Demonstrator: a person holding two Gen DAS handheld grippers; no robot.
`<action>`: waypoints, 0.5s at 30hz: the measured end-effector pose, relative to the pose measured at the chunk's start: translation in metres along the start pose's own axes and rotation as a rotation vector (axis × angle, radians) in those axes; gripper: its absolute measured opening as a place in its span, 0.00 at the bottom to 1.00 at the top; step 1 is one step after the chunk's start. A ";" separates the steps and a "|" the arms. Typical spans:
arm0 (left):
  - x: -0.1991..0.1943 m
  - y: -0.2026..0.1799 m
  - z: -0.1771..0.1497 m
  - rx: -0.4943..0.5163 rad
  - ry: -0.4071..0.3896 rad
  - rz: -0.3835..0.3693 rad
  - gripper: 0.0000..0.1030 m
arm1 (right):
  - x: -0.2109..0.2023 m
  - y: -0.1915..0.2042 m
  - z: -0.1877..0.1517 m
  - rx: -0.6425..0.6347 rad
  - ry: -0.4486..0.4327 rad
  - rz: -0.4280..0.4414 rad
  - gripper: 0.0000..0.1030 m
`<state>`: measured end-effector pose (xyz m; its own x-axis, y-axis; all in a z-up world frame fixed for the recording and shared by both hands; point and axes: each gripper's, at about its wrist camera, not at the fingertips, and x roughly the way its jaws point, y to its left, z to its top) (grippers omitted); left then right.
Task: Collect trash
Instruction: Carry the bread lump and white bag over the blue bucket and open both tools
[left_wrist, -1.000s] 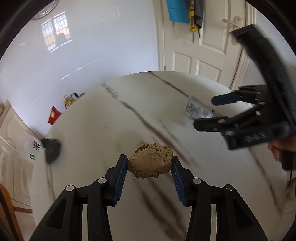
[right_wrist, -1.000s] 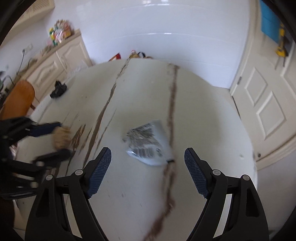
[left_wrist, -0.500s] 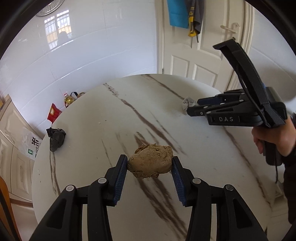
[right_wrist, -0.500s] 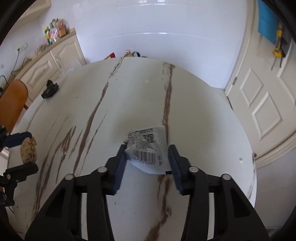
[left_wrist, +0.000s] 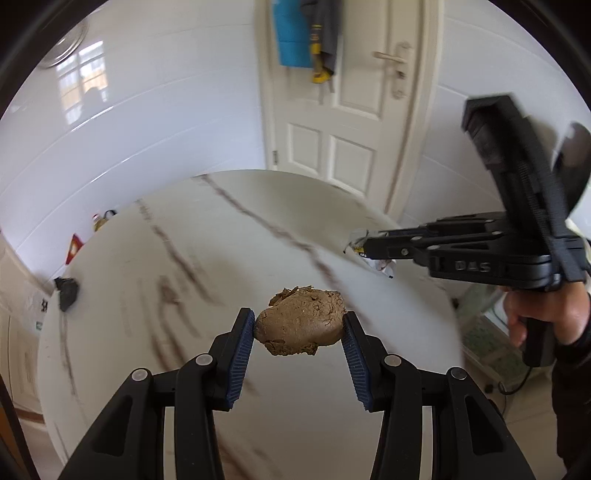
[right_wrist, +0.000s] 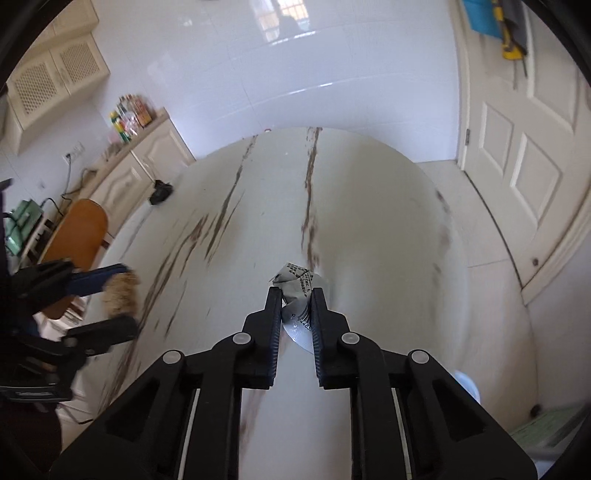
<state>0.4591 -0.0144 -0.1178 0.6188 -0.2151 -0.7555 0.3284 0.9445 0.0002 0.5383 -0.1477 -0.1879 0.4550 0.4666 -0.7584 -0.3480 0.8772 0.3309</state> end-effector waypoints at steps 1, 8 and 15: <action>-0.001 -0.012 0.001 0.006 0.002 -0.015 0.43 | -0.012 -0.002 -0.006 0.006 -0.015 0.010 0.14; 0.003 -0.092 0.017 0.091 0.008 -0.117 0.43 | -0.094 -0.036 -0.049 0.067 -0.100 -0.022 0.14; 0.043 -0.172 0.031 0.190 0.061 -0.172 0.43 | -0.138 -0.099 -0.095 0.161 -0.111 -0.138 0.14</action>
<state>0.4510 -0.1932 -0.1299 0.5001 -0.3480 -0.7930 0.5567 0.8306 -0.0134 0.4317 -0.3096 -0.1689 0.5800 0.3430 -0.7389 -0.1452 0.9360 0.3206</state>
